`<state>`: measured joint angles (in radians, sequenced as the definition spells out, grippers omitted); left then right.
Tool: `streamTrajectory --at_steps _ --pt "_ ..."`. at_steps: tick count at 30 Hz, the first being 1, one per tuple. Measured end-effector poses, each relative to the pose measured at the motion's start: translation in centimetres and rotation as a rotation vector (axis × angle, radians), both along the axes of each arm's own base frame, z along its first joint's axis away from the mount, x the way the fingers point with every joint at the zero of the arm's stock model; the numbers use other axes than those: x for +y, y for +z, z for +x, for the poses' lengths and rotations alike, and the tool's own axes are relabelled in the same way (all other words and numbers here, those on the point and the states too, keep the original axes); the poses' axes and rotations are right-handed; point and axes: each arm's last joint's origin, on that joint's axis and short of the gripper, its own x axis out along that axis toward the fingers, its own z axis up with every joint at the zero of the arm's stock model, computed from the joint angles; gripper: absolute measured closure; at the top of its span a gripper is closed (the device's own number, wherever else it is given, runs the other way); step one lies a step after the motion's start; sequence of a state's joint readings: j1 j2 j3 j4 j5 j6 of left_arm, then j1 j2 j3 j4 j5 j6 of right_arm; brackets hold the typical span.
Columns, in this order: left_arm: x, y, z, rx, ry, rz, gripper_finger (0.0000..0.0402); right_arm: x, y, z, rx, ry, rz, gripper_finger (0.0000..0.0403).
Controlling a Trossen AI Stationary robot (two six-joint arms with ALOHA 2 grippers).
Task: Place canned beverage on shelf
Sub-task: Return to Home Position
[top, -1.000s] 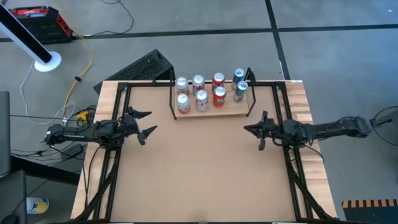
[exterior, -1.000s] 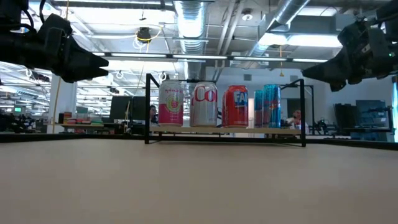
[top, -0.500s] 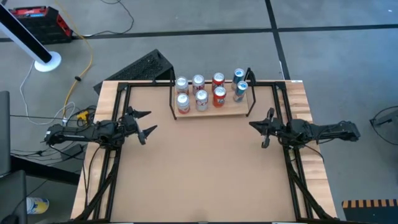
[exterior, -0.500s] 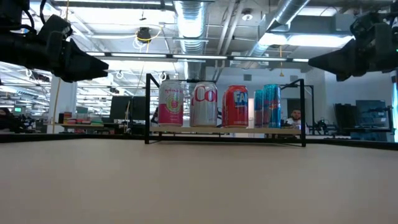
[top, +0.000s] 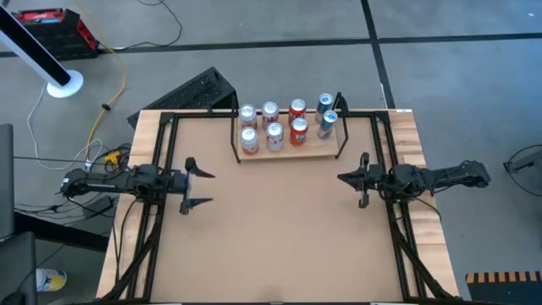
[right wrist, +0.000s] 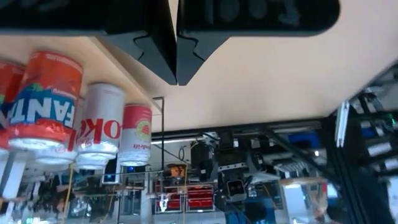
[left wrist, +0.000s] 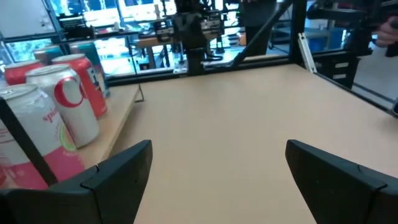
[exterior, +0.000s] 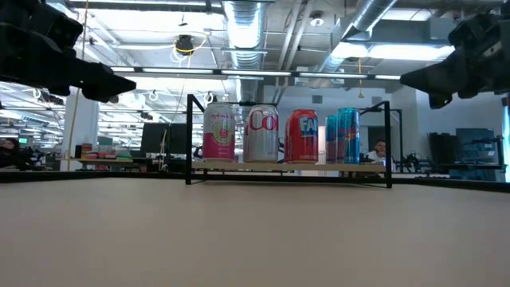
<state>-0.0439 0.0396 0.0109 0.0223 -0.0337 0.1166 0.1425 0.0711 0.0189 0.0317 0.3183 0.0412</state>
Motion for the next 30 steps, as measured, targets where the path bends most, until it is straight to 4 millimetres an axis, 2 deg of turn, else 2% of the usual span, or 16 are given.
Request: streamTrajectory --at_steps 3,15,22,25,30 --pt "0.0 -0.1 0.1 0.013 -0.002 0.002 0.0047 0.0 0.0 0.0 -0.01 -0.001 0.052 0.0377" --pt "-0.1 -0.8 0.5 0.097 -0.028 -0.033 0.0047 0.0 0.0 0.0 -0.014 0.0 0.056 0.0376" --pt "-0.4 1.8 0.1 0.069 -0.143 -0.002 0.0047 0.0 0.0 0.0 -0.014 0.001 0.056 0.0376" --pt "-0.4 1.9 0.1 0.08 -0.142 0.0 0.0047 0.0 0.0 0.0 -0.014 0.001 0.056 0.0376" --pt "-0.1 1.8 0.1 0.08 -0.017 -0.035 0.0047 0.0 0.0 0.0 -0.014 0.001 0.056 0.0376"
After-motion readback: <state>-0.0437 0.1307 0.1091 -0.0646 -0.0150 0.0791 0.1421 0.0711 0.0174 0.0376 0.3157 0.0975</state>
